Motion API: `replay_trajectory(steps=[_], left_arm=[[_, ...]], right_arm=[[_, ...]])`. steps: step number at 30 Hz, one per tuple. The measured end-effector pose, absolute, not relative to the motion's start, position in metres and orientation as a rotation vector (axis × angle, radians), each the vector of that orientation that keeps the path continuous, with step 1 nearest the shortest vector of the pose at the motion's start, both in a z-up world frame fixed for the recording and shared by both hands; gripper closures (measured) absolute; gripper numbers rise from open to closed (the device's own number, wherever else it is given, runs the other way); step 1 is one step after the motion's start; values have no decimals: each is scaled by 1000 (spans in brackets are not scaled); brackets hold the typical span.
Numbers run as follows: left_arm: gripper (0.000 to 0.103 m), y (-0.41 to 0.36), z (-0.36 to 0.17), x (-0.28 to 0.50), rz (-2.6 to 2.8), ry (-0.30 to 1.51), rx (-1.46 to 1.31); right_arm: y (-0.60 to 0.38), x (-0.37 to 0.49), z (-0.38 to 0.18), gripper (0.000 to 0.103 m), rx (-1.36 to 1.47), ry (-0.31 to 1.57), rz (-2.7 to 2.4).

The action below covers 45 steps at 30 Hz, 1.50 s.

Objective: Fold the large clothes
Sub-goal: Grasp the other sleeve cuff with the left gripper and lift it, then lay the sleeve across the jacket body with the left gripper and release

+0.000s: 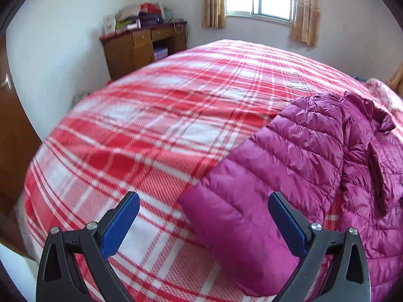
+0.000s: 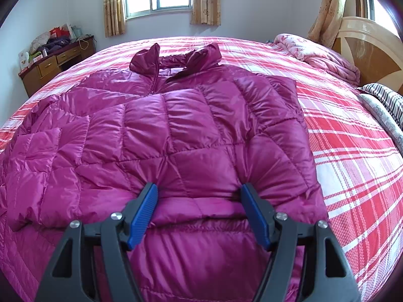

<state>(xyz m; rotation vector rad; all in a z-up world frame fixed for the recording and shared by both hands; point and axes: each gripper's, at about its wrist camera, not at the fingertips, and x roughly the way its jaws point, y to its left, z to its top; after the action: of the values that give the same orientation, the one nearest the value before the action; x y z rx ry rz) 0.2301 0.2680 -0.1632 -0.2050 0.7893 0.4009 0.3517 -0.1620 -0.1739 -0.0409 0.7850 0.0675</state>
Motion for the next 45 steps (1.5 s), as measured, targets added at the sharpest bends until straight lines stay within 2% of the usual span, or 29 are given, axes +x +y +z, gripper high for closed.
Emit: replay_trajectory(steps=[4, 6, 7, 8, 9, 11, 12, 19, 24, 32, 39, 43, 45], left_arm=[[3, 267, -179, 228, 343, 801, -279], [25, 256, -183, 228, 307, 797, -303], [43, 251, -185, 228, 295, 803, -300], [54, 246, -185, 228, 306, 800, -271], [60, 243, -183, 226, 317, 784, -237], [80, 245, -178, 224, 307, 767, -228], [83, 248, -174, 222, 299, 755, -236], [90, 264, -126, 223, 304, 648, -180], [92, 261, -69, 237, 322, 535, -65], [92, 202, 18, 259, 202, 376, 105], [93, 85, 23, 274, -33, 376, 284], [93, 22, -3, 280, -147, 402, 348], [93, -6, -18, 288, -190, 428, 366]], right_arm=[[-163, 349, -173, 30, -39, 779, 66], [-163, 349, -173, 29, -40, 777, 62], [-163, 348, -173, 29, -41, 776, 61], [-162, 348, -173, 29, -44, 774, 58], [-163, 347, -173, 29, -46, 773, 58], [-163, 347, -173, 28, -46, 771, 55], [-163, 347, -173, 28, -46, 771, 55], [-164, 345, -173, 26, -50, 766, 50], [-165, 344, -173, 25, -47, 765, 52], [-167, 344, -173, 25, -40, 762, 53], [-174, 344, -172, 19, 32, 748, 98], [-175, 342, -170, 18, 55, 736, 108], [-177, 344, -170, 13, 79, 742, 136]])
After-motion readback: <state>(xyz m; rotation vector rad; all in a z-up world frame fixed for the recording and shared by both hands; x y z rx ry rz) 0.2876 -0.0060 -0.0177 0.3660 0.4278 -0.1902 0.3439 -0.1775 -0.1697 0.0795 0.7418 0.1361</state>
